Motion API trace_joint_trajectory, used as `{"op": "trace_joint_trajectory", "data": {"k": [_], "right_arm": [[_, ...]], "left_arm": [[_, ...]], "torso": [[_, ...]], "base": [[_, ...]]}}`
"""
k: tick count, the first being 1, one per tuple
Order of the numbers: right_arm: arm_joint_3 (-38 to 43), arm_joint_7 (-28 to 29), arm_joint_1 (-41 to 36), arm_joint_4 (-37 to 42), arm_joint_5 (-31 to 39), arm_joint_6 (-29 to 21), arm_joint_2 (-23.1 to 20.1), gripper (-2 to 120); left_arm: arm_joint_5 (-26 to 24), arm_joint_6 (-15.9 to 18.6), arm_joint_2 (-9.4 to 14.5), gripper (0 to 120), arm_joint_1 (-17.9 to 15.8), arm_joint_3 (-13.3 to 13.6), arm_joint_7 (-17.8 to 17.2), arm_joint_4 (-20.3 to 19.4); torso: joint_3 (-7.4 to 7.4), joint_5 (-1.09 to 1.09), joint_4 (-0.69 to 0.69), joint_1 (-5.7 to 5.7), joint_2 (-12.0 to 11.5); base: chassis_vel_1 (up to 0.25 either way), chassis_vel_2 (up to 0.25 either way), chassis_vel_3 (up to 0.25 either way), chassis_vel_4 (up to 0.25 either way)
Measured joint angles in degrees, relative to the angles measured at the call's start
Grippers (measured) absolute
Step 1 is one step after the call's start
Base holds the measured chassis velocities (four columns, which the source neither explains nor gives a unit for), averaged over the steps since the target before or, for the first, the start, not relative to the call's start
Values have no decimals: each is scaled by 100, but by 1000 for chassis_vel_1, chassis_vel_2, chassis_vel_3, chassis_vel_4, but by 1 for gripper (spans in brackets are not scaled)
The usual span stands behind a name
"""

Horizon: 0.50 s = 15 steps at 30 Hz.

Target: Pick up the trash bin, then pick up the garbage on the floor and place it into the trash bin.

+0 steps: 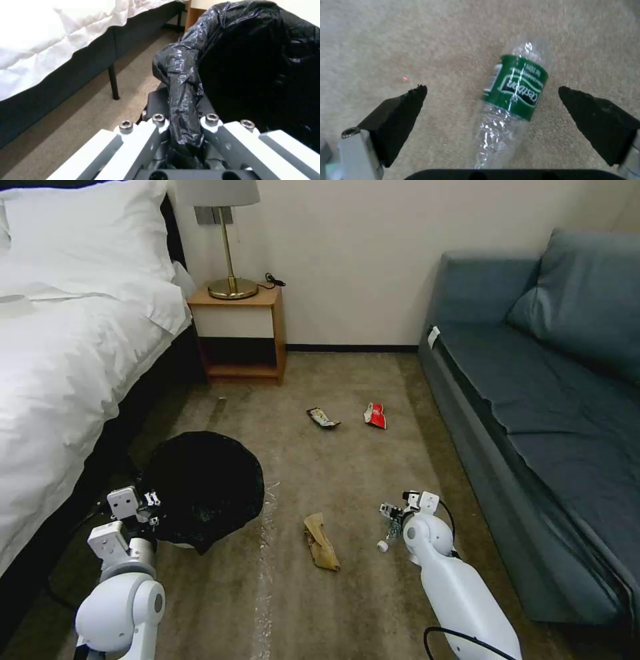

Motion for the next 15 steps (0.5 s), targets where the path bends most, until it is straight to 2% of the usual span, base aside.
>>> {"op": "trace_joint_trajectory", "data": {"k": [15], "right_arm": [[419,-441,464,-1266,-663,275,396,100]], "left_arm": [[0,13,13,4,35,-32,-11,-55]], "torso": [[0,0,1,0,0]], "base": [[0,0,0,0]]}}
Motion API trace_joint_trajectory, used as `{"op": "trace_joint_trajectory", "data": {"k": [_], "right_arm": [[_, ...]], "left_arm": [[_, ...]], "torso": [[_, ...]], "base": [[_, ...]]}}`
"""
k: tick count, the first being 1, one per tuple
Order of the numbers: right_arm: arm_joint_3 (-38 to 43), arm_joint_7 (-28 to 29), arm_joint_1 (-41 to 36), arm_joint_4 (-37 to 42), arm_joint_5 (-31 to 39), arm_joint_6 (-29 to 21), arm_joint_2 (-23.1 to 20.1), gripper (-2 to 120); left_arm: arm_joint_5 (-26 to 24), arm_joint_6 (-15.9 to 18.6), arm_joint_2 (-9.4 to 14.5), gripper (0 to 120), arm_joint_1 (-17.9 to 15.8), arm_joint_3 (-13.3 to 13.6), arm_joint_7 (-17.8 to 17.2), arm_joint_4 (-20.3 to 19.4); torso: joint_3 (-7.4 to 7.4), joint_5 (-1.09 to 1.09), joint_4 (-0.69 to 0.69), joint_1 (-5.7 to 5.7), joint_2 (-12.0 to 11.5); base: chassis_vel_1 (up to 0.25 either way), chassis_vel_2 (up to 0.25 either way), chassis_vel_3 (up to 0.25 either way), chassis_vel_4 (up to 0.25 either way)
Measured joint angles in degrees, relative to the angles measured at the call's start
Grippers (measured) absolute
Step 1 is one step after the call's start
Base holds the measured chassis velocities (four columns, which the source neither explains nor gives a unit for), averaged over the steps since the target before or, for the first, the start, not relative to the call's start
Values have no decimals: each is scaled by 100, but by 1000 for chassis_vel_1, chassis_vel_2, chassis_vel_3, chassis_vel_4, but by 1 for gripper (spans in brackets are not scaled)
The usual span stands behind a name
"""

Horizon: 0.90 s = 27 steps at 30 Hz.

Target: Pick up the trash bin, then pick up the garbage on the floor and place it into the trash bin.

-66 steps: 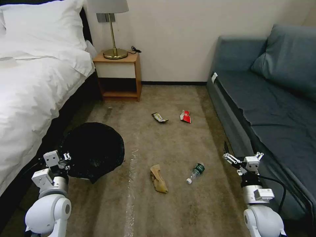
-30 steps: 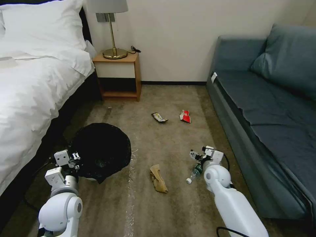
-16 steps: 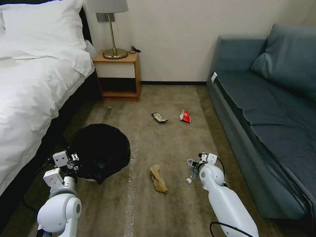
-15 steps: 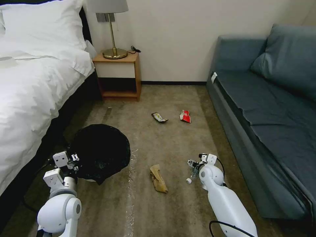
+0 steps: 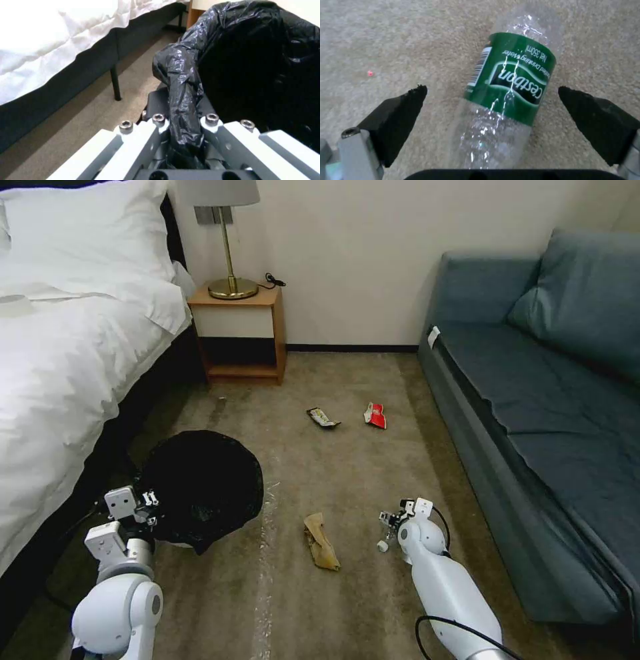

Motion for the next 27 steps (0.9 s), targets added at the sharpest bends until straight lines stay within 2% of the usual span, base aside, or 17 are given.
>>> {"op": "trace_joint_trajectory", "data": {"k": [6,10,12,14,17,19,21,22,23,27], "right_arm": [[203,-222,226,-457,-192,148,139,100],[428,-439,493,-1026,-434,335,329,100],[486,-508,535,-1186,-531,402,368,96],[554,-560,570,-1366,-651,540,410,83],[560,-590,550,-1367,-677,589,393,80],[553,-616,515,-1323,-685,627,353,66],[552,-616,511,-1316,-687,631,349,65],[533,-621,479,-1256,-701,652,319,55],[533,-621,479,-1256,-701,652,319,55],[529,-632,442,-1186,-724,692,326,39]], "left_arm": [[-2,0,2,4,2,-8,-7,-12],[5,0,-11,4,19,12,-21,-29],[10,0,-13,4,23,14,-30,-35],[12,0,-13,4,26,12,-40,-53],[10,0,-7,4,27,1,-47,-59],[7,0,-5,4,15,-2,-55,-59],[7,0,-5,4,13,-1,-56,-58],[7,0,-12,4,-5,13,-58,-53],[7,0,-12,4,-5,13,-58,-53],[5,0,-14,4,-27,21,-65,-5]], "torso": [[0,-1,-1,0,0],[0,0,1,0,0],[0,1,1,0,0],[-1,0,0,0,0],[-1,-3,0,0,0],[-1,-1,0,0,0],[-1,0,0,0,0],[0,1,0,0,0],[0,1,0,0,0],[0,1,0,0,0]], "base": [[0,0,0,0],[0,0,0,0],[0,0,0,0],[0,0,0,0],[0,0,0,0],[0,0,0,0],[0,0,0,0],[0,0,0,0],[0,0,0,0],[0,0,0,0]]}}
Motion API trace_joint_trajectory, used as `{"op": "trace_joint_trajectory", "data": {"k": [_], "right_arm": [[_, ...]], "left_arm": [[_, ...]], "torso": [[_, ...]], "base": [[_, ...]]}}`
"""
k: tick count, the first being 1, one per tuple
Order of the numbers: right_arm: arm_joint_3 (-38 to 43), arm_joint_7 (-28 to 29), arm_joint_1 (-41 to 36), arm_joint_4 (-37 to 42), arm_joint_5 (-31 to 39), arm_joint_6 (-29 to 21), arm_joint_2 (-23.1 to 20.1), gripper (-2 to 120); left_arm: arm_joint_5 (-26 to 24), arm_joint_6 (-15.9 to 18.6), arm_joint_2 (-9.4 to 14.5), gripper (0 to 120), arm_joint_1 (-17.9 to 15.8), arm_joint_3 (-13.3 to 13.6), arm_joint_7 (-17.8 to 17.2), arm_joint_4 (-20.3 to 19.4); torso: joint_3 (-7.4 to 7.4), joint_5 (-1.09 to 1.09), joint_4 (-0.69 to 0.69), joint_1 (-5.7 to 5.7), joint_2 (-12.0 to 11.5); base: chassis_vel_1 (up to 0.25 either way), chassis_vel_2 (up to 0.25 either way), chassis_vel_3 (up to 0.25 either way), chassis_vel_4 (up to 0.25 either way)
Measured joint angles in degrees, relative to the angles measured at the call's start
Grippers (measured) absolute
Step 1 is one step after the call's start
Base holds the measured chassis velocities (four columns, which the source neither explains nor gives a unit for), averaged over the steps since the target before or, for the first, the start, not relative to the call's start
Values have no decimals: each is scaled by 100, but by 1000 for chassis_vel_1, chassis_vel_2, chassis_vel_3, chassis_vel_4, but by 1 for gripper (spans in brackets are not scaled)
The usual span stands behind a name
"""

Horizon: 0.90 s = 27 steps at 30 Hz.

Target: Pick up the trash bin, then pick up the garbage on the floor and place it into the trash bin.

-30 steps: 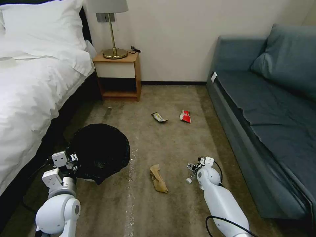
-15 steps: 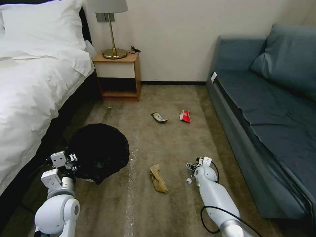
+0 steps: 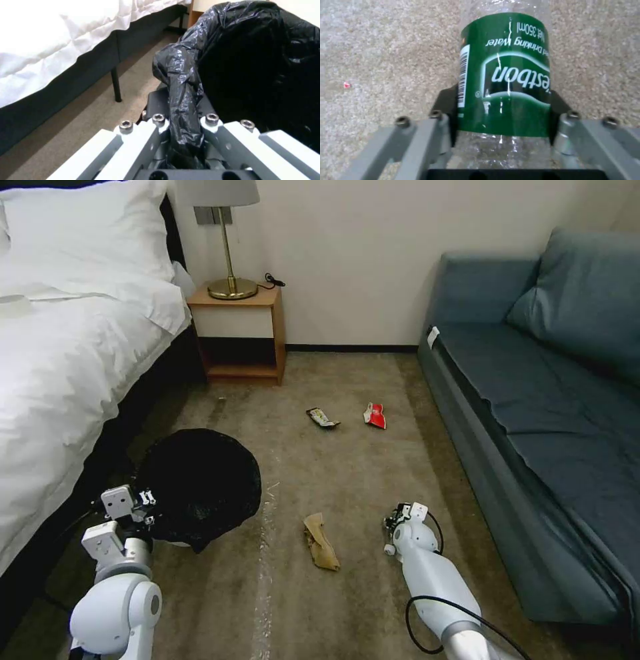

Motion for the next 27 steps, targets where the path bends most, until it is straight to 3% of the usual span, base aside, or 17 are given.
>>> {"op": "trace_joint_trajectory", "data": {"k": [8,14,16,17,19,27], "right_arm": [[-141,-4,-176,381,-79,113,-17,22],[-707,53,-484,1621,-522,467,-226,22],[-1276,62,-551,2462,-753,1072,-338,22],[-1276,62,-551,2462,-753,1072,-338,22],[-1951,38,-566,3274,-718,1490,-429,22],[-3442,344,-288,4575,-315,1589,-473,22]], "left_arm": [[-13,-4,-5,4,-1,-5,-4,70],[-12,-36,-32,4,-28,32,-9,178],[-12,-56,-70,4,-74,61,0,251],[-12,-56,-70,4,-74,61,0,251],[-11,-57,-94,4,-115,126,2,309],[-13,-17,-124,4,-227,239,-51,350]], "torso": [[0,0,0,0,0],[0,-2,-1,0,-1],[0,-3,-2,0,0],[0,-3,-2,0,0],[0,-2,1,0,0],[0,-2,1,-1,0]], "base": [[0,0,0,0],[0,0,0,0],[0,0,0,0],[0,0,0,0],[0,0,0,0],[0,0,0,0]]}}
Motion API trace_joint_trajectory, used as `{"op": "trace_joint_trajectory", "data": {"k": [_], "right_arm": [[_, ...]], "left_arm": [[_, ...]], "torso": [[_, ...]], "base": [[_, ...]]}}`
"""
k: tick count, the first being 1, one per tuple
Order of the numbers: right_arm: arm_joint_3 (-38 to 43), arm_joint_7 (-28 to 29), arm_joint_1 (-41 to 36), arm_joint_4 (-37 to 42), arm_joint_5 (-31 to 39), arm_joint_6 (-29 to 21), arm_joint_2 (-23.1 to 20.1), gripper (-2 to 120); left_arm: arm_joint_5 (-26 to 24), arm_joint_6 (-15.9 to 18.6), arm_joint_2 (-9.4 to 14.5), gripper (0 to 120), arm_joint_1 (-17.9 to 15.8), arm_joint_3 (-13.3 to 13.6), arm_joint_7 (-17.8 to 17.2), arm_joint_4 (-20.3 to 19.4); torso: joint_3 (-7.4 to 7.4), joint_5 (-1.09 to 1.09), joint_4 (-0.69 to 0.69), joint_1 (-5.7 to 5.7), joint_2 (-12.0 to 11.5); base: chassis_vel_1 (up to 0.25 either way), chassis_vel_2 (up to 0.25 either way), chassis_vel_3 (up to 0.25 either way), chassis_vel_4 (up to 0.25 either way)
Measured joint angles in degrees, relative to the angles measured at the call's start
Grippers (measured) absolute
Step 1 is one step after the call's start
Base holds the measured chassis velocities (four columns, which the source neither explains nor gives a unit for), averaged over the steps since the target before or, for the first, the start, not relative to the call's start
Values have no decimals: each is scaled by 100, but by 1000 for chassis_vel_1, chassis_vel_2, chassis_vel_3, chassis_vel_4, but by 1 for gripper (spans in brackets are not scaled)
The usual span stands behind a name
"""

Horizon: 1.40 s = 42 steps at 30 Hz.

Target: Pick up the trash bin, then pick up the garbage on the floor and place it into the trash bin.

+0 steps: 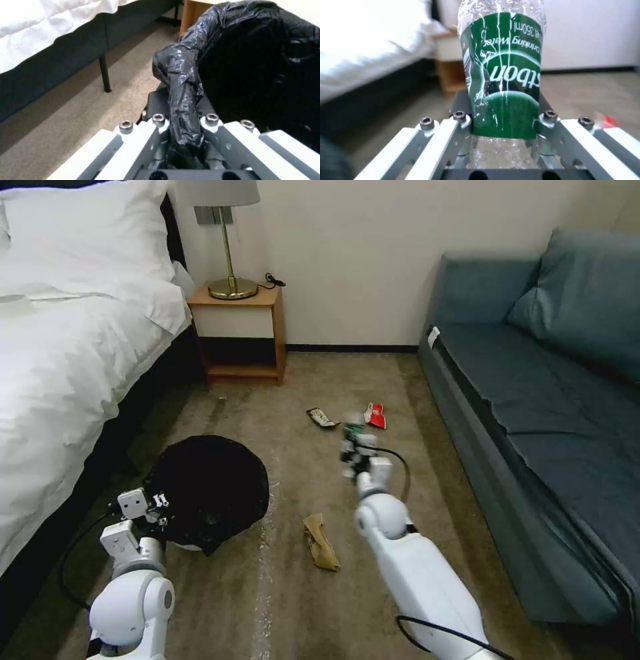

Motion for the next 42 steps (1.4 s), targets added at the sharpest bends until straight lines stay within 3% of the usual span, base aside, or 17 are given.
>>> {"op": "trace_joint_trajectory", "data": {"k": [7,12,18,27,31,37,42], "right_arm": [[-767,214,390,348,229,3,96,22],[-1371,175,679,-43,231,377,344,22],[-1624,-150,618,-577,-93,853,589,22],[-1710,-472,514,-902,-420,1140,690,22],[-1678,-553,465,-909,-504,1178,659,41],[-1663,-576,423,-894,-538,1179,669,57],[-1658,-583,408,-830,-558,1163,652,80]], "left_arm": [[-1,21,-7,4,-74,19,-20,48],[21,21,-107,4,-237,90,-84,144],[-6,68,-183,4,-327,207,-168,147],[-27,105,-281,4,-318,318,-231,107],[-31,116,-280,4,-316,319,-240,88],[-30,119,-274,4,-315,320,-244,84],[-26,119,-270,4,-311,306,-273,94]], "torso": [[0,0,0,0,0],[0,0,0,0,0],[0,0,0,0,0],[0,1,-1,0,-1],[0,1,-1,0,-1],[0,1,-1,0,-1],[0,1,0,0,-1]], "base": [[0,0,0,0],[0,0,0,0],[0,0,0,0],[0,0,0,0],[0,0,0,0],[0,0,0,0],[0,0,0,0]]}}
